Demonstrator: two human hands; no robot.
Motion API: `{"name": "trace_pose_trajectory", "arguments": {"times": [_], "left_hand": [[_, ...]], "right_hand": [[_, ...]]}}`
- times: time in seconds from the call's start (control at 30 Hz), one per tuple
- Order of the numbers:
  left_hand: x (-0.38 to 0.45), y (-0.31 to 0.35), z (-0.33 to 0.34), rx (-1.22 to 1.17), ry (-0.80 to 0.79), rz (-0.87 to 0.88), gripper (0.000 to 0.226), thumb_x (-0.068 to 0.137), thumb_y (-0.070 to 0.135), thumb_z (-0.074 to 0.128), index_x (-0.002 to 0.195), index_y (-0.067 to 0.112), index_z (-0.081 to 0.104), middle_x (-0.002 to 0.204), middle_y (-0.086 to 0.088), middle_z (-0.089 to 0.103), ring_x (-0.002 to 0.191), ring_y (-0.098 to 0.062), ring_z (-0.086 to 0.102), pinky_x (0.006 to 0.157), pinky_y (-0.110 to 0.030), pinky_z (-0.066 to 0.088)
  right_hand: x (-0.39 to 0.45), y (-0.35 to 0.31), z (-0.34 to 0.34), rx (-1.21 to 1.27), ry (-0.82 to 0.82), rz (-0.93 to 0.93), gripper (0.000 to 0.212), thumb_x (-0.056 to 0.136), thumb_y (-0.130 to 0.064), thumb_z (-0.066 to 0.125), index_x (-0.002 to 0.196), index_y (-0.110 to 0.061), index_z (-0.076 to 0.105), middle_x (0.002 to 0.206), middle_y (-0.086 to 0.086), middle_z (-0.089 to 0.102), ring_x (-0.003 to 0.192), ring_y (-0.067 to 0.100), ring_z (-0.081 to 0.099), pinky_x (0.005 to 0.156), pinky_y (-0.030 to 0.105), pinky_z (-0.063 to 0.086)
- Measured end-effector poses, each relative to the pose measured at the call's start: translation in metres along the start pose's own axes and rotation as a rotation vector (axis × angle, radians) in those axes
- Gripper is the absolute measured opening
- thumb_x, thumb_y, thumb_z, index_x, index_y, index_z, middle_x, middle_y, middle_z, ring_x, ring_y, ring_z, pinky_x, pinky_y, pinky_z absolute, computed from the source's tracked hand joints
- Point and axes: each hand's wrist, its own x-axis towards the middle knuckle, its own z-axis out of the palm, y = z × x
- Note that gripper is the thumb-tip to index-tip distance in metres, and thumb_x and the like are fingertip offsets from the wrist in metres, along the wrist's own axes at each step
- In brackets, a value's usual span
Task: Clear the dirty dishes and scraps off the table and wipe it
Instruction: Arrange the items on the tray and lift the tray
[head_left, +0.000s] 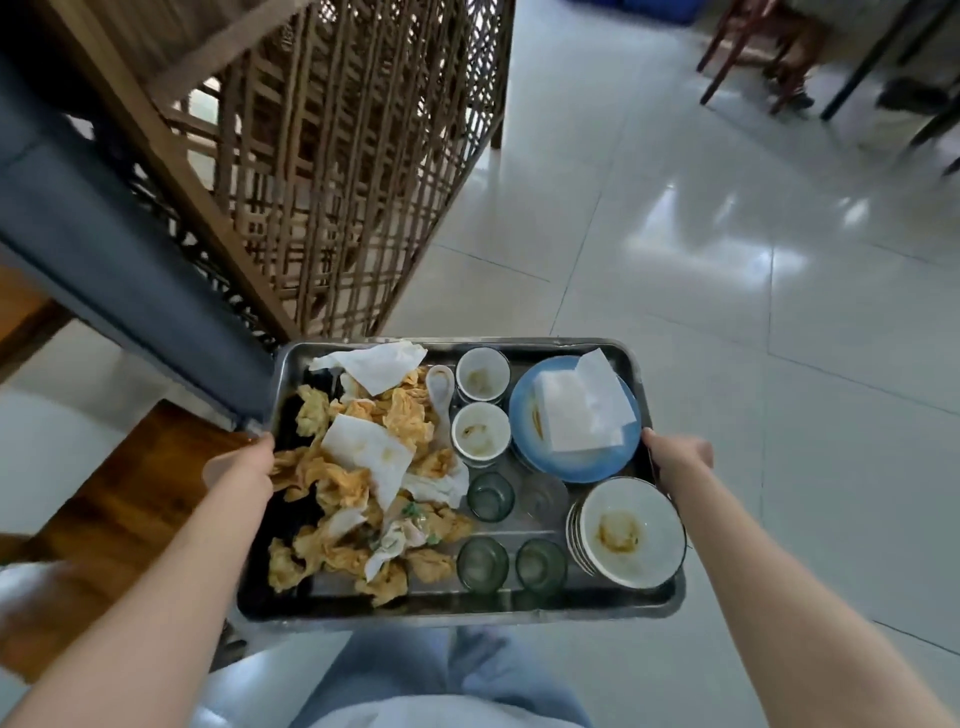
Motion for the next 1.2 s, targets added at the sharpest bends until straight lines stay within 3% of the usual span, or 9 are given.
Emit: {"name": "trace_pose_trajectory", "arguments": {"times": [0.13,0.23,0.4,0.47,0.63,0.77,1.03,1.13,1.2], "left_hand": [[-0.027,0.025,0.069,0.019,-0.056,0.042,0.060,0.084,0.029,0.069,0.130,0.001,0.043,0.133,-0.018,0.050,0.114,-0.034,0.055,0.092,-0.047,0.048],[-0.038,0.056,0.127,-0.006,-0.150,0.034,0.058,0.091,0.028,0.060,0.138,0.005,0.034,0.143,-0.013,0.039,0.127,-0.031,0.042,0.092,-0.042,0.043],[-0.057,0.111,0.229,0.182,-0.129,0.145,0.066,0.080,0.033,0.072,0.131,0.002,0.045,0.129,-0.015,0.054,0.108,-0.030,0.057,0.068,-0.036,0.050],[-0.061,0.135,0.271,0.224,-0.155,0.154,0.070,0.078,0.036,0.073,0.132,0.001,0.044,0.129,-0.017,0.054,0.107,-0.032,0.059,0.075,-0.039,0.052],[-0.075,0.205,0.379,0.258,-0.255,0.191,0.071,0.081,0.034,0.072,0.135,0.001,0.040,0.135,-0.017,0.049,0.115,-0.032,0.054,0.092,-0.043,0.048],[-0.092,0.267,0.468,0.374,-0.437,0.223,0.067,0.092,0.039,0.054,0.142,0.003,0.029,0.145,-0.019,0.038,0.129,-0.034,0.043,0.105,-0.049,0.038],[-0.138,0.375,0.638,0.441,-0.520,0.293,0.058,0.095,0.034,0.049,0.140,0.001,0.031,0.136,-0.020,0.047,0.121,-0.037,0.050,0.097,-0.049,0.044],[-0.156,0.408,0.699,0.443,-0.611,0.357,0.046,0.099,0.027,0.042,0.137,0.001,0.038,0.133,-0.017,0.051,0.117,-0.033,0.055,0.077,-0.037,0.049],[-0.164,0.433,0.740,0.423,-0.611,0.353,0.049,0.100,0.029,0.041,0.138,-0.001,0.036,0.137,-0.020,0.047,0.121,-0.035,0.051,0.085,-0.039,0.048]], "right_hand": [[0.040,-0.010,-0.036,0.052,0.041,0.054,0.039,0.085,-0.028,0.066,0.100,0.003,0.047,0.095,0.013,0.050,0.085,0.022,0.046,0.073,0.030,0.038],[0.071,-0.027,-0.055,0.095,0.089,0.068,0.035,0.083,-0.024,0.069,0.091,0.003,0.047,0.093,0.014,0.051,0.082,0.024,0.048,0.073,0.031,0.039],[0.120,-0.074,-0.077,0.135,0.147,0.110,0.053,0.077,-0.024,0.075,0.112,0.011,0.054,0.107,0.019,0.061,0.082,0.022,0.049,0.071,0.029,0.040],[0.141,-0.100,-0.083,0.177,0.168,0.126,0.051,0.077,-0.023,0.075,0.111,0.011,0.055,0.107,0.020,0.061,0.081,0.021,0.050,0.070,0.027,0.040],[0.194,-0.179,-0.097,0.253,0.243,0.137,0.044,0.076,-0.022,0.077,0.100,0.010,0.058,0.108,0.023,0.063,0.086,0.029,0.059,0.075,0.034,0.046],[0.243,-0.254,-0.115,0.292,0.279,0.137,0.042,0.076,-0.021,0.076,0.098,0.008,0.056,0.106,0.022,0.064,0.087,0.030,0.061,0.072,0.032,0.044],[0.359,-0.397,-0.146,0.419,0.256,0.122,0.048,0.080,-0.019,0.073,0.113,0.009,0.051,0.118,0.019,0.060,0.103,0.028,0.060,0.059,0.017,0.042],[0.407,-0.456,-0.155,0.468,0.275,0.127,0.053,0.077,-0.012,0.075,0.115,0.012,0.048,0.119,0.021,0.058,0.101,0.028,0.059,0.075,0.029,0.043],[0.443,-0.495,-0.159,0.489,0.240,0.110,0.054,0.076,-0.009,0.075,0.115,0.013,0.046,0.120,0.022,0.057,0.095,0.026,0.057,0.080,0.031,0.042]]}}
